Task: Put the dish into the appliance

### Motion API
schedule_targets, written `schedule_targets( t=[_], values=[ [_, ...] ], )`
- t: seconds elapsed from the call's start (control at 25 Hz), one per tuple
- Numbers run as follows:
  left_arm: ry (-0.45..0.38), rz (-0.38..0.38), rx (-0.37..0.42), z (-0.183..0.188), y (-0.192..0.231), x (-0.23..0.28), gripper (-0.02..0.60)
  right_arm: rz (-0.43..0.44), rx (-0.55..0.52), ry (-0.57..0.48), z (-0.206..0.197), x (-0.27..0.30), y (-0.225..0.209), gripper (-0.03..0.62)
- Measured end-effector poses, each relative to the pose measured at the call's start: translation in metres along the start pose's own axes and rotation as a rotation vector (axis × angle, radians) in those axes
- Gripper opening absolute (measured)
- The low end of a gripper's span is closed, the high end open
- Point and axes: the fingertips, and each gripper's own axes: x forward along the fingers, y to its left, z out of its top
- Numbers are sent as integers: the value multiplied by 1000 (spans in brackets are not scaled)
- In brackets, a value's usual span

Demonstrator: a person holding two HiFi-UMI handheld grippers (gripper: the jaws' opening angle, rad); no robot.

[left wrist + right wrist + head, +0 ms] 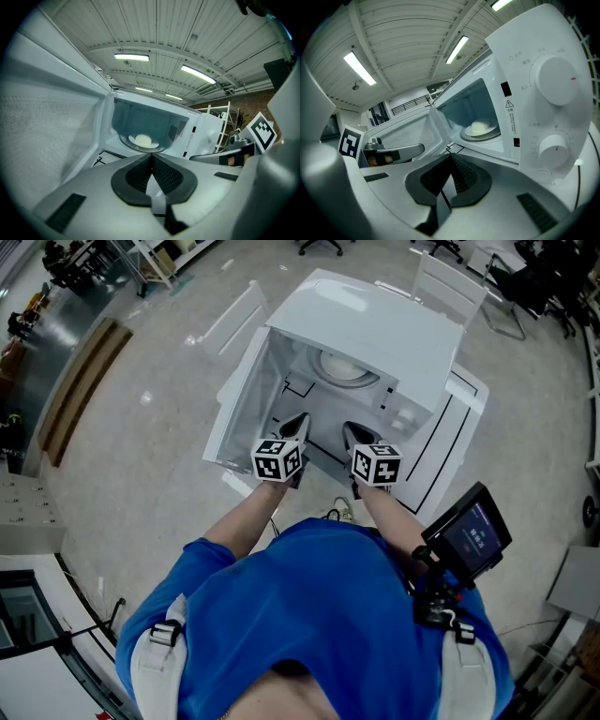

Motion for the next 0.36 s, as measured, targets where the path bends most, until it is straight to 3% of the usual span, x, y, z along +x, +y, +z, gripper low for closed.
schedule_targets(
  t=[0.36],
  values=[
    [-2, -3, 0, 0, -2, 1, 6, -1, 4, -3, 0, -1, -2, 2]
  ],
)
